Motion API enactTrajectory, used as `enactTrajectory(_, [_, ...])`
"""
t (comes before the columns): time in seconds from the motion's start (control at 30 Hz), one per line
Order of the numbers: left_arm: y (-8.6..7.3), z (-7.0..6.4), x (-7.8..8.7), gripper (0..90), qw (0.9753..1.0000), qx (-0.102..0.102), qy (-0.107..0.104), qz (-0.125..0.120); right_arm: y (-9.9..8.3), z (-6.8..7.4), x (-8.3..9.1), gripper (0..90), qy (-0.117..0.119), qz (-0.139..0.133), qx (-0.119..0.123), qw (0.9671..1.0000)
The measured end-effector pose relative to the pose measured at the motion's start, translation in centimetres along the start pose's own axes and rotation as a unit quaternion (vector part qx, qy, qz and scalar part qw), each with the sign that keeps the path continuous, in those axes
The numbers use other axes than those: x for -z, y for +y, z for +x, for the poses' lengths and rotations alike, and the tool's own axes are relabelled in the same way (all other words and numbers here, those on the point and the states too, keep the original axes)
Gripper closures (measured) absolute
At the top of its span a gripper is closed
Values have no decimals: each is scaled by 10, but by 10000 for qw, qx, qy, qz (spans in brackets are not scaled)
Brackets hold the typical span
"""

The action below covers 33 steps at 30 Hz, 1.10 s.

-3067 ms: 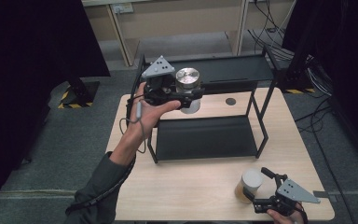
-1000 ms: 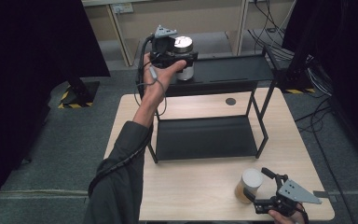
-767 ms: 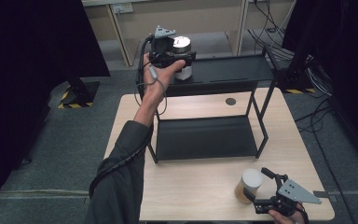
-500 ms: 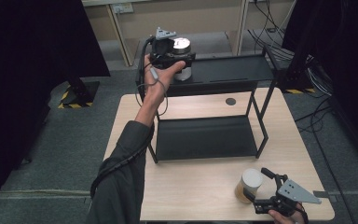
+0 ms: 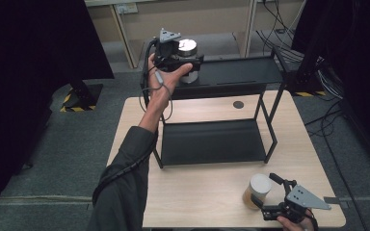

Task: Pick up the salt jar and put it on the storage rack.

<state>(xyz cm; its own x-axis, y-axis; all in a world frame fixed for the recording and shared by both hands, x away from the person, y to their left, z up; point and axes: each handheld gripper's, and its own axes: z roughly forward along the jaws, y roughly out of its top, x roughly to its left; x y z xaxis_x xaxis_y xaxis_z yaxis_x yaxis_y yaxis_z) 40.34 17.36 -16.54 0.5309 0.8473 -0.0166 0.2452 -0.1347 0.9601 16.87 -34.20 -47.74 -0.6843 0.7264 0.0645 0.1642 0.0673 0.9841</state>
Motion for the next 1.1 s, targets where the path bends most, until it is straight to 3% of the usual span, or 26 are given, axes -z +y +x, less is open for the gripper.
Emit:
enactTrajectory(0.5, [0,-7,6,11,9999,-105,90,9,0,0,0,4,9,13,-28,10000])
enactTrajectory(1.1, [-8,-2,27,12,9999,-8,1,-149,0,0,0,4,6,16,-17,10000])
